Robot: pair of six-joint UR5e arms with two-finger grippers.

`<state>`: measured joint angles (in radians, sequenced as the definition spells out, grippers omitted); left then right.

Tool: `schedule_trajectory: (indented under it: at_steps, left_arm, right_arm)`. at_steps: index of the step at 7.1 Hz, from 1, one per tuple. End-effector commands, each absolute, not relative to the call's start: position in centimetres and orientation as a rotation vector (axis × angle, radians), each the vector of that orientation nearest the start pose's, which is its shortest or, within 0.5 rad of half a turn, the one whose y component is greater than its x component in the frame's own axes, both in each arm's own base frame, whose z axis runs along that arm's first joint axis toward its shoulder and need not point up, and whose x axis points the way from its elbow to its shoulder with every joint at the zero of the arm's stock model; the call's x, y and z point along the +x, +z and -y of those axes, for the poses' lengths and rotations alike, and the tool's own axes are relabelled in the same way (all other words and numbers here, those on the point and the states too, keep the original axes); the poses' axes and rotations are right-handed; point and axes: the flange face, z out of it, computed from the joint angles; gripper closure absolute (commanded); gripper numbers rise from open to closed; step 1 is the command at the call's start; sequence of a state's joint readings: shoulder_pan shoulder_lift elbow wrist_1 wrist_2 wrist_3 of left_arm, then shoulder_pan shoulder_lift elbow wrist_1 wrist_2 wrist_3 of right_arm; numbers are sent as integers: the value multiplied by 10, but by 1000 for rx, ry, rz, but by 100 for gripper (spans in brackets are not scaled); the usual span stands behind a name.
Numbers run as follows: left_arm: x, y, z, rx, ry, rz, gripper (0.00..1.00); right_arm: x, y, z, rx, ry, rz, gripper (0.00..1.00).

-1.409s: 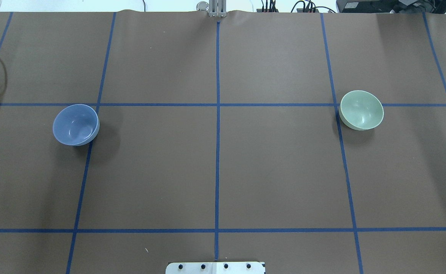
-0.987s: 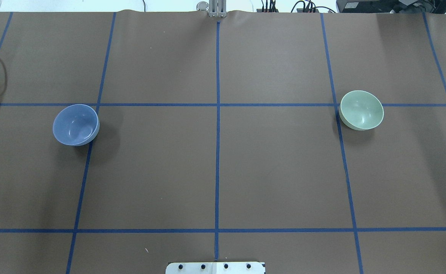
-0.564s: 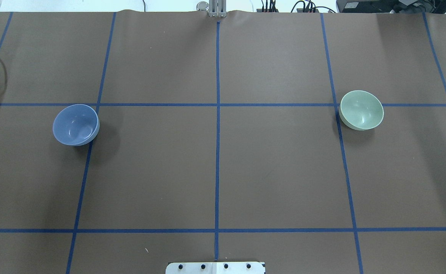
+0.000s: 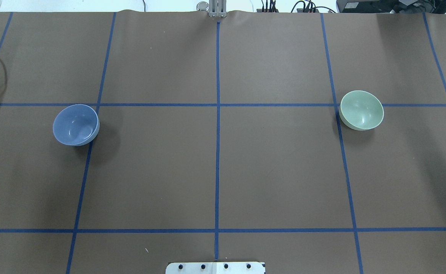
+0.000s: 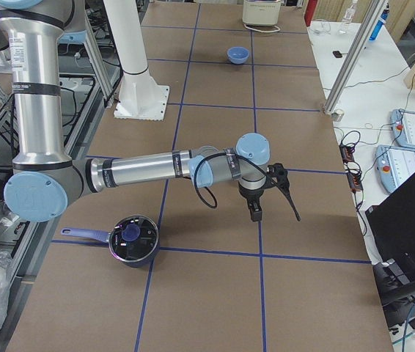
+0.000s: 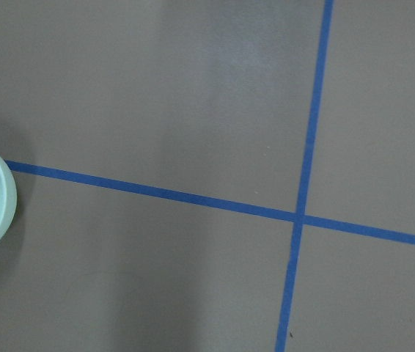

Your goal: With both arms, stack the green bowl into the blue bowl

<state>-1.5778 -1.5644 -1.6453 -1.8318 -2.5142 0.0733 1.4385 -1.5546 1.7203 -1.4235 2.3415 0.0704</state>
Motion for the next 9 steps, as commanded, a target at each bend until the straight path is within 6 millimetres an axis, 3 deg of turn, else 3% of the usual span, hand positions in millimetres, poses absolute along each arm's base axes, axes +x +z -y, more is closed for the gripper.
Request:
schedule_trajectory:
  at_steps: [1, 2, 3, 4, 5, 7, 9]
  left_arm:
    - [2, 564, 511, 305, 193, -966, 2]
    - [35, 559, 514, 279, 166, -933, 2]
    - [80, 555, 515, 249, 121, -898, 1]
    - [137, 540, 521, 211, 103, -878, 1]
    - [175, 534, 518, 194, 112, -857, 1]
    - [235, 511, 520, 189, 113, -842, 2]
    - [282, 509, 528, 178, 125, -819, 3]
  right_arm:
    - [-29, 554, 521, 247, -237, 796, 0]
    - [-36, 550, 529, 248, -246, 799, 0]
    - [-45, 549, 532, 234, -238, 803, 0]
    - [-54, 546, 534, 225, -235, 803, 0]
    - [-57, 546, 535, 226, -240, 793, 0]
    - [-58, 548, 535, 224, -239, 787, 0]
    - [-58, 549, 535, 224, -239, 787, 0]
